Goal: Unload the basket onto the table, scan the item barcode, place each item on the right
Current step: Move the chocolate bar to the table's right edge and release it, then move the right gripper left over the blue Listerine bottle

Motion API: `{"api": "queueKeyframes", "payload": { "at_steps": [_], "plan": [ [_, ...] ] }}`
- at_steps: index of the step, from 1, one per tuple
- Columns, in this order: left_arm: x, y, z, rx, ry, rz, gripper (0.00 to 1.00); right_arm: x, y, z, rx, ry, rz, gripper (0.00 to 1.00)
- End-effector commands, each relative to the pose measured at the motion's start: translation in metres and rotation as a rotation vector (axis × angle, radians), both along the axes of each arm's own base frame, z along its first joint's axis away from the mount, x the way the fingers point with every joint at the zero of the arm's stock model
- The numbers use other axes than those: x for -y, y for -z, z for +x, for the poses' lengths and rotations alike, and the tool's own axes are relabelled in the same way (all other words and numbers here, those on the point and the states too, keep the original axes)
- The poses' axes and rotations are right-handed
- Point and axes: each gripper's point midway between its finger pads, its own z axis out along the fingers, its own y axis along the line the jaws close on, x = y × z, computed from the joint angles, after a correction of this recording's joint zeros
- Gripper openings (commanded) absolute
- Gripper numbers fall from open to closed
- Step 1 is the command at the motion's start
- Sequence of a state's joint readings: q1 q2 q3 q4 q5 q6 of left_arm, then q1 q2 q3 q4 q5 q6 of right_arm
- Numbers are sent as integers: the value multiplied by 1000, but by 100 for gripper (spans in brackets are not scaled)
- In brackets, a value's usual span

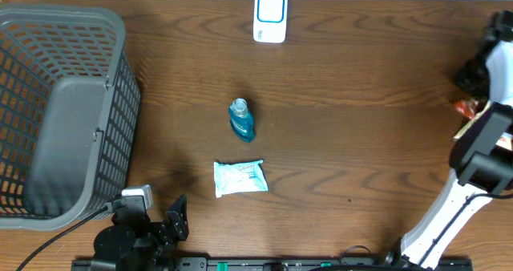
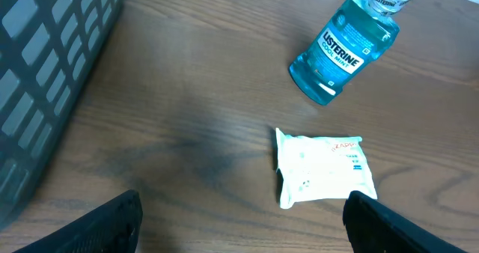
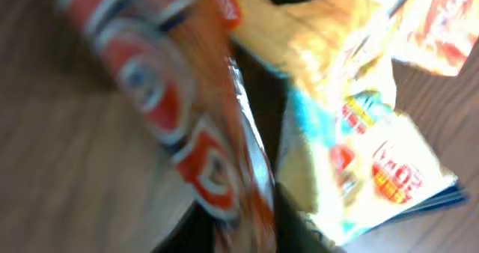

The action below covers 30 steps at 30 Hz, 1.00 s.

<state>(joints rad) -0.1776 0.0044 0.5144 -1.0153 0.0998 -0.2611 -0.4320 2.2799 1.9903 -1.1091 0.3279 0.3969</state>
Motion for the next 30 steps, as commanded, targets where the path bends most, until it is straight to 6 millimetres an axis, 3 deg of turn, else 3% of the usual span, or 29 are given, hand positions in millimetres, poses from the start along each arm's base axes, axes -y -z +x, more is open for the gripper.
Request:
{"api": "queueKeyframes", "payload": {
  "at_steps": [1,2,4,9,12,16,19,20,26,27,30],
  "plan": [
    [0,0,0,1,5,5,86,-9,-9,10,73,-43,97,36],
    [0,0,0,1,5,5,86,-10,-15,11,87,-45,97,44],
    [0,0,0,1,5,5,86,-12,-31,13,117,-53,83,70],
    [0,0,0,1,5,5,86,-41,-96,25,265,-118,73,99],
    [0,0,0,1,5,5,86,-79,-136,30,363,-196,116,99],
    [0,0,0,1,5,5,86,-136,-169,27,420,-237,170,99],
    [0,0,0,1,5,5,86,-189,-175,25,418,-290,246,99],
    [0,0,0,1,5,5,86,-224,-173,25,405,-347,315,99],
    [0,0,0,1,5,5,86,-354,-175,12,370,-592,590,99],
    [0,0,0,1,5,5,86,-391,-179,4,368,-672,659,99],
    [0,0,0,1,5,5,86,-427,-180,-2,368,-822,624,99]
  ]
}}
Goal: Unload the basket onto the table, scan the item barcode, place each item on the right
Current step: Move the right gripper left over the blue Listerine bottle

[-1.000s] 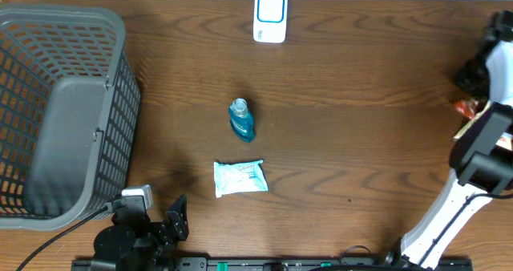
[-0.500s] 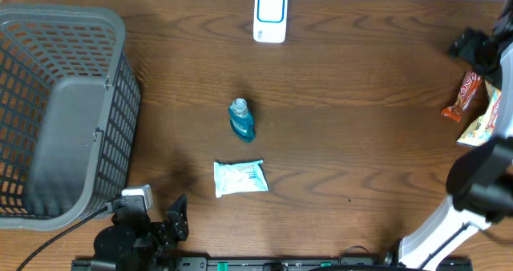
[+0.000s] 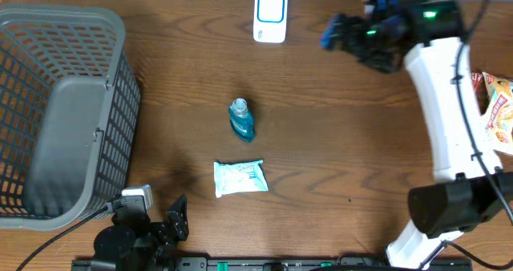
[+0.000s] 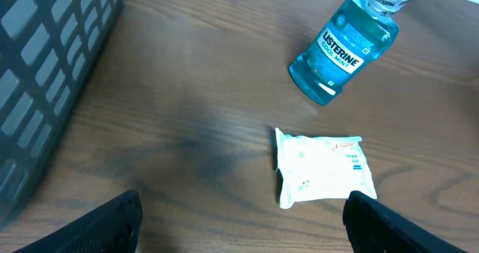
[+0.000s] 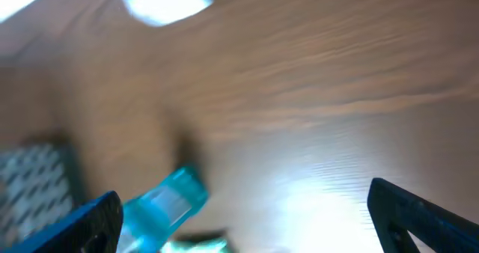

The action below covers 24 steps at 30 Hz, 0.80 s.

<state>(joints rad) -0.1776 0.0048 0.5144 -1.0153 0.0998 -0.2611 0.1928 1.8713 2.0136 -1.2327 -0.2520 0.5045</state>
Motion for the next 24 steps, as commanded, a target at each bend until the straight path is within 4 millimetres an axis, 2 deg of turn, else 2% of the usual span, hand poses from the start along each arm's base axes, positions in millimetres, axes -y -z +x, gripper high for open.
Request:
{"api": "queueKeyframes", "payload": {
  "at_steps": [1,7,10,13,22,24],
  "plan": [
    [0,0,0,2,5,5,86,-55,-2,-14,43,-212,9,99],
    [0,0,0,2,5,5,86,-122,2,-53,207,-760,-143,99],
    [0,0,0,2,5,5,86,-150,10,-75,243,-947,-182,99],
    [0,0,0,2,5,5,86,-164,22,-82,236,-994,-214,99],
    [0,0,0,2,5,5,86,-206,82,-92,142,-1085,-248,99],
    [0,0,0,2,5,5,86,-210,95,-87,136,-1064,-300,99]
  ]
}}
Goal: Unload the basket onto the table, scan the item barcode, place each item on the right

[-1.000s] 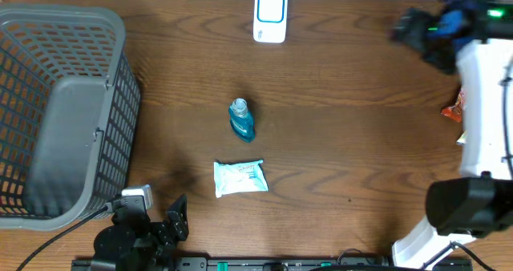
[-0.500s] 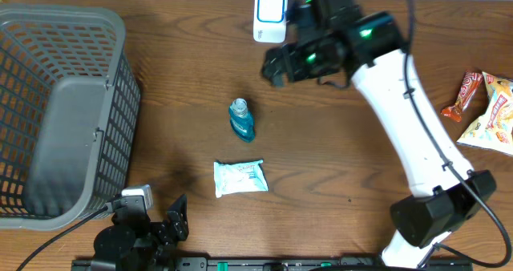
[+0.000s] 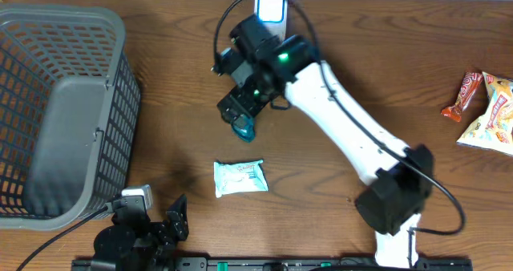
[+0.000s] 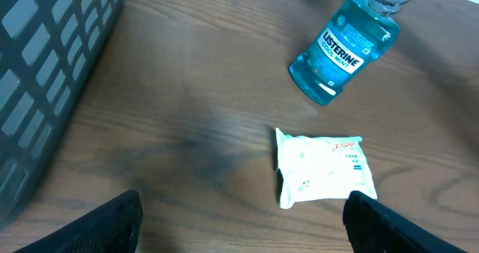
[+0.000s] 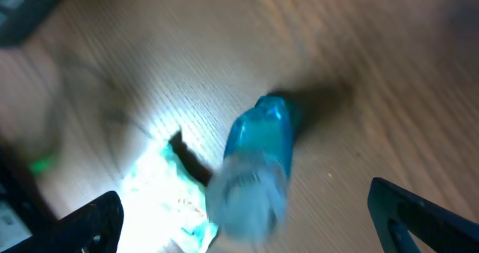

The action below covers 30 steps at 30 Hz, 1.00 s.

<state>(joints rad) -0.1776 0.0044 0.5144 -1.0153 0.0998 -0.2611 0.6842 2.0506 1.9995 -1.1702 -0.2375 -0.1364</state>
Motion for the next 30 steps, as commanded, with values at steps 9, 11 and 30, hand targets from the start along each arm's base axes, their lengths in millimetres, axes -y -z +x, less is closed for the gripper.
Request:
{"api": "queueKeyframes", "payload": {
  "at_steps": [9,11,30],
  "plan": [
    [0,0,0,1,5,5,86,-9,63,9,69,60,-221,92],
    [0,0,0,1,5,5,86,-10,66,8,64,57,-227,84],
    [0,0,0,1,5,5,86,1,72,17,62,215,-261,21]
  ]
}}
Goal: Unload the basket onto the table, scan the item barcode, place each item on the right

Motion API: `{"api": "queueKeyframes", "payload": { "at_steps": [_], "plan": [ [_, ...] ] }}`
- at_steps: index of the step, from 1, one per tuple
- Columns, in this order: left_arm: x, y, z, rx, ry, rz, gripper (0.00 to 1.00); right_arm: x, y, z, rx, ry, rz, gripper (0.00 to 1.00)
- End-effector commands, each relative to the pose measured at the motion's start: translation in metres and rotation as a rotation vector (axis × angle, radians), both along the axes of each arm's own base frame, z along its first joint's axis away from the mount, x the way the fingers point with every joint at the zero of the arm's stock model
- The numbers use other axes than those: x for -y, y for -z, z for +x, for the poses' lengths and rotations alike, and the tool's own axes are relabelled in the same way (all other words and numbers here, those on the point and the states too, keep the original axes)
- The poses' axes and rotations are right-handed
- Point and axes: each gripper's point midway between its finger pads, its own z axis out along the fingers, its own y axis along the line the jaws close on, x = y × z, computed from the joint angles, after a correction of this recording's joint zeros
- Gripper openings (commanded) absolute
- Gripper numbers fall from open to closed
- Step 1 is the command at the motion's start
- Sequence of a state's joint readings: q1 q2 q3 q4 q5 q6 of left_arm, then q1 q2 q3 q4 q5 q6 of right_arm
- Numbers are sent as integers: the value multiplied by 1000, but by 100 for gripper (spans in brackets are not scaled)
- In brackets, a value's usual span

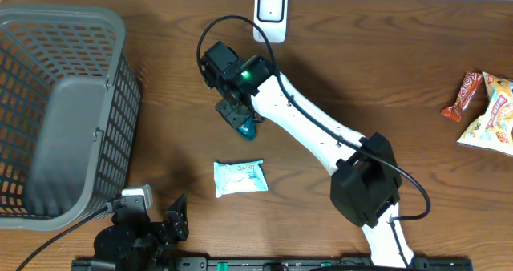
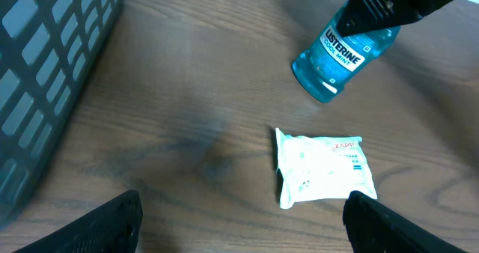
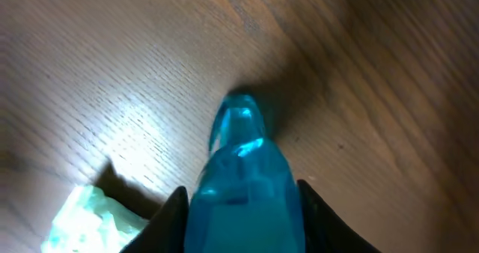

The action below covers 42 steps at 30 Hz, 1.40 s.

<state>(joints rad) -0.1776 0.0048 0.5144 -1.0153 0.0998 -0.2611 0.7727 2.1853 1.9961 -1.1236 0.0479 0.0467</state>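
Observation:
A blue Listerine mouthwash bottle (image 1: 248,130) lies on the wooden table; the left wrist view shows its label (image 2: 340,55). My right gripper (image 1: 237,115) is down over its cap end, and in the right wrist view its fingers press both sides of the bottle (image 3: 243,178). The white barcode scanner (image 1: 271,14) stands at the table's far edge. A white wipes pack (image 1: 240,177) lies nearer, in front of my left gripper (image 2: 239,223), which is open and holds nothing.
A grey mesh basket (image 1: 64,103) fills the left side. Snack packets (image 1: 485,111) lie at the right edge. The right arm stretches diagonally across the table's middle.
My right gripper, which hung open just above the bottle, has come down and shut on the bottle's sides. The left arm, wipes pack and scanner stay put.
My right gripper was first at the far right among the snack packets. Then it was open near the scanner at the far edge. Then it hovered open over the bottle, and now it grips the bottle on the table. The left arm never moved.

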Motion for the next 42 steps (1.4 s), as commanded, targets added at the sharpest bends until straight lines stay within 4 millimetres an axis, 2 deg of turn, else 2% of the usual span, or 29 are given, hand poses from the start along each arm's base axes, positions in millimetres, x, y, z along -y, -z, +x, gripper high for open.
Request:
{"api": "queueKeyframes", "payload": {
  "at_steps": [1,4,7,9,10,14,18,22,27,30,37,39,42],
  "plan": [
    [0,0,0,2,5,5,86,6,8,3,3,53,-32,18],
    [0,0,0,2,5,5,86,21,0,10,41,173,-63,7],
    [0,0,0,2,5,5,86,44,-17,19,82,338,-70,2],
    [0,0,0,2,5,5,86,56,-30,22,82,431,-40,2],
    [0,0,0,2,5,5,86,70,-42,24,78,549,-10,2],
    [0,0,0,2,5,5,86,100,-58,23,54,814,37,9],
    [0,0,0,2,5,5,86,126,-57,21,17,1083,49,10],
    [0,0,0,2,5,5,86,143,-45,24,6,1367,75,10],
    [0,0,0,2,5,5,86,156,-30,18,-3,1750,129,22],
    [0,0,0,2,5,5,86,159,-25,15,-1,1855,138,26],
    [0,0,0,2,5,5,86,159,-25,13,-2,1890,141,38],
    [0,0,0,2,5,5,86,155,-25,11,-12,1905,149,45],
    [0,0,0,2,5,5,86,148,-24,7,-36,1942,164,49]
  ]
}}
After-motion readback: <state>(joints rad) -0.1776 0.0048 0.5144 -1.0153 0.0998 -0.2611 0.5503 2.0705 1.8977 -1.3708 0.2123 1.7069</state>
